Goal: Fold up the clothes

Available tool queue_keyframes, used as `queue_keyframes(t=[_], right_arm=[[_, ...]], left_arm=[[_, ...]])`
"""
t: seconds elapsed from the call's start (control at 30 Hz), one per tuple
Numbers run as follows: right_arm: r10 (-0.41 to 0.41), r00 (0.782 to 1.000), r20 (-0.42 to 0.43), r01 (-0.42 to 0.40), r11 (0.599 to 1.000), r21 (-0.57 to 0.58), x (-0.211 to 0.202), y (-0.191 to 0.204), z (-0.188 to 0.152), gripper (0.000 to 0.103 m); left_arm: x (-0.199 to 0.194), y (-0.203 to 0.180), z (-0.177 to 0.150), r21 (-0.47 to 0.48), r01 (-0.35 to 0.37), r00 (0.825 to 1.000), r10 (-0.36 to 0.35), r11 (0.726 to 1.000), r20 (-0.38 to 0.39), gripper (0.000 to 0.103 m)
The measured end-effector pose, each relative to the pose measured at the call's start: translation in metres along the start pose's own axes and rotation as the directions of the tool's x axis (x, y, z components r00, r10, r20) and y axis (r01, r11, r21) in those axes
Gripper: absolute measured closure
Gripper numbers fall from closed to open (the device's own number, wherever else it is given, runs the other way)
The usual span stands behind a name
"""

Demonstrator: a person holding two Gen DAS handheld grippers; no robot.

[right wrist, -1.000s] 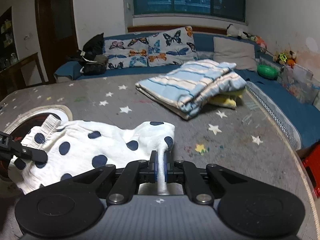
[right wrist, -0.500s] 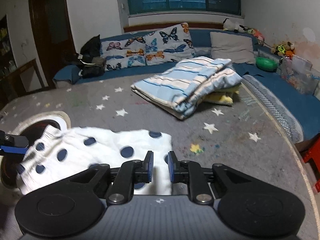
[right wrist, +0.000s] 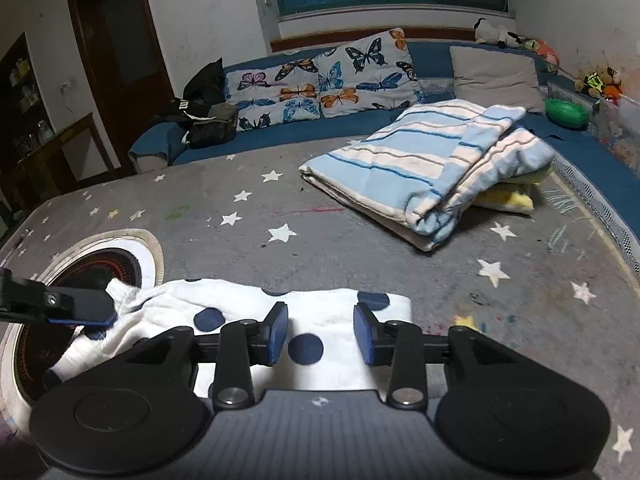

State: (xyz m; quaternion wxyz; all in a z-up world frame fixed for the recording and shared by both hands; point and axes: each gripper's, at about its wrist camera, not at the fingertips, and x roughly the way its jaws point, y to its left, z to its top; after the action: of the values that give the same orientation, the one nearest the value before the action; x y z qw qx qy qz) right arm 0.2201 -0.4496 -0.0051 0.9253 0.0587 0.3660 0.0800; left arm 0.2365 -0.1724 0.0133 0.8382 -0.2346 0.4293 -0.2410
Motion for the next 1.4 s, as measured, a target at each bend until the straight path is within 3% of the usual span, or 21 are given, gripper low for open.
queue_keyframes(t=[0.2,0.37,0.43,0.5,0.57,0.67,0.8,1.13,1.4], right_arm=[[-0.011,0.999,-0.030,0.011,1.000,0.008,0.021,-0.005,0.000,0.055],[-0.013,1.000,-0.007,0.013,1.000,0.013,0.007,-0.011,0.004,0.048],[-0.016,1.000,0.000,0.016,1.000,0.007,-0.005,-0.012,0.005,0.043],[-0.014,1.000,0.007,0.014,1.000,0.009,-0.019,-0.014,0.003,0.031],[-0.018,1.000,0.008,0.018,1.000,-0.002,-0.033,-0.015,-0.001,0.031],[-0.025,1.000,-0.003,0.025,1.000,-0.018,-0.049,-0.012,-0.012,0.020],[-0.034,0.999,-0.027,0.032,0.998,-0.051,-0.068,-0.006,-0.035,0.019],[-0.160,0.986,-0.057,0.155,0.985,-0.078,-0.092,-0.020,-0.085,0.010],[-0.221,0.975,-0.009,0.220,0.974,-0.057,-0.111,-0.025,-0.093,0.000]], left_arm=[[0.006,0.012,0.001,-0.031,-0.005,1.000,0.005,0.999,-0.003,0.067],[-0.001,0.008,-0.001,-0.024,0.001,1.000,-0.001,1.000,0.007,0.065],[-0.007,0.004,-0.002,-0.012,0.002,1.000,-0.002,1.000,0.013,0.063],[-0.014,0.000,-0.006,0.001,0.003,1.000,-0.003,1.000,0.017,0.055],[-0.019,-0.004,-0.012,0.015,0.004,1.000,-0.004,1.000,0.019,0.054],[-0.026,-0.007,-0.020,0.022,0.008,1.000,-0.008,1.000,0.014,0.053],[-0.032,-0.010,-0.030,0.033,0.000,1.000,0.000,0.999,0.012,0.053],[-0.042,-0.003,-0.043,0.058,-0.055,0.998,0.053,0.997,0.034,0.053],[-0.051,0.001,-0.047,0.046,-0.081,0.996,0.079,0.996,0.039,0.048]])
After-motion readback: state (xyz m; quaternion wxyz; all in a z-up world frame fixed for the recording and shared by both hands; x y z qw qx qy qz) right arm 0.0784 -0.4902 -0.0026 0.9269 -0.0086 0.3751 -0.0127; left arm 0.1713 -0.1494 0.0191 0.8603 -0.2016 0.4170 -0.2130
